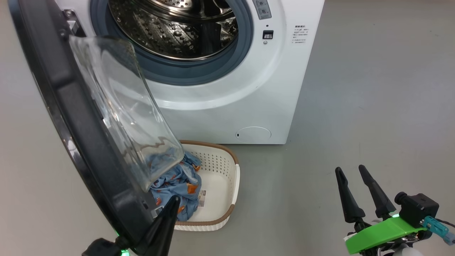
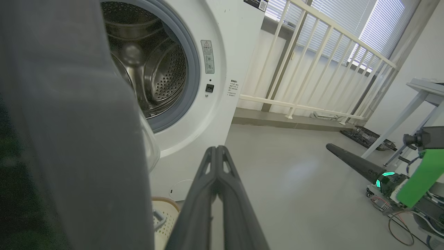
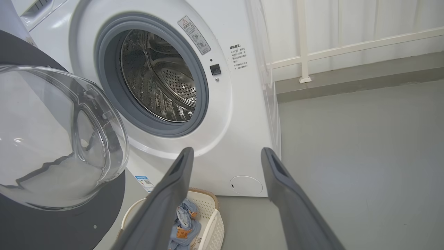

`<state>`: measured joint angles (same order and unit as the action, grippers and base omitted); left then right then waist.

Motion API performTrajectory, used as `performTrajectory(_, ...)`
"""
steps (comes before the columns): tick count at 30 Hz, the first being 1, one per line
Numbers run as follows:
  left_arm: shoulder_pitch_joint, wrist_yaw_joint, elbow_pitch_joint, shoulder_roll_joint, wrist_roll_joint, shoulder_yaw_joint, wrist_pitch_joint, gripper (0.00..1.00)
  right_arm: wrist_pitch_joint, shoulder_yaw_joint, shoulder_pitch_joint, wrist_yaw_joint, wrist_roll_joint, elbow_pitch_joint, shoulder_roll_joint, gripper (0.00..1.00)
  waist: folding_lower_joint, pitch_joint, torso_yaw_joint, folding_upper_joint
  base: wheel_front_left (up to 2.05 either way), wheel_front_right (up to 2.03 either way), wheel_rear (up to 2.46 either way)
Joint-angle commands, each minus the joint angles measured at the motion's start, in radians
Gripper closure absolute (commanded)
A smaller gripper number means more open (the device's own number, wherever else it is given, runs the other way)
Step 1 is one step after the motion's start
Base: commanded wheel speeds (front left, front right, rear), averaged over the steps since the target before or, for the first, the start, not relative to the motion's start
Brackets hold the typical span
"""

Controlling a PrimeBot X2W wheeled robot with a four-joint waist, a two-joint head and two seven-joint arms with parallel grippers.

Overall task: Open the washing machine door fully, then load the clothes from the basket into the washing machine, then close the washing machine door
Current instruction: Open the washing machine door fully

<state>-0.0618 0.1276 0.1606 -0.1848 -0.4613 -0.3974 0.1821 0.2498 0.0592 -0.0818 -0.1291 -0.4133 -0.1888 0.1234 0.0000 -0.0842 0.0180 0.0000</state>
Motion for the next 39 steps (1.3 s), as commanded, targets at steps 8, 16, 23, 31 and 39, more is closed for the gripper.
performTrajectory(8, 0.041, 0.003, -0.067, -0.002, -0.027, 0.044, 0.034, 1.00, 0.012, 0.023, -0.021, -0.002, 0.015, 0.025, -0.003, 0.00, 0.0000, -0.005, 0.006, 0.0000, 0.00, 0.00, 0.00)
performTrajectory(16, 0.051, -0.006, -0.069, -0.007, -0.029, 0.077, 0.054, 1.00, 0.012, 0.028, -0.017, -0.002, 0.015, 0.016, -0.002, 0.00, 0.0000, 0.000, 0.040, 0.0000, 0.00, 0.00, 0.00)
performTrajectory(23, 0.045, -0.023, -0.060, -0.024, -0.031, 0.102, 0.056, 1.00, 0.012, 0.035, -0.019, -0.002, 0.012, 0.009, 0.002, 0.00, 0.0000, 0.006, 0.082, 0.0000, 0.00, 0.00, 0.00)
performTrajectory(31, 0.039, -0.053, -0.063, -0.044, -0.047, 0.139, 0.041, 1.00, 0.012, 0.038, -0.011, -0.002, 0.007, 0.000, -0.005, 0.00, 0.0000, 0.009, 0.141, 0.0000, 0.00, 0.00, 0.00)
performTrajectory(39, 0.043, -0.085, -0.053, -0.088, -0.060, 0.203, 0.025, 1.00, 0.012, 0.037, -0.011, -0.002, 0.006, -0.006, -0.010, 0.00, 0.0000, 0.016, 0.190, 0.0000, 0.00, 0.00, 0.00)
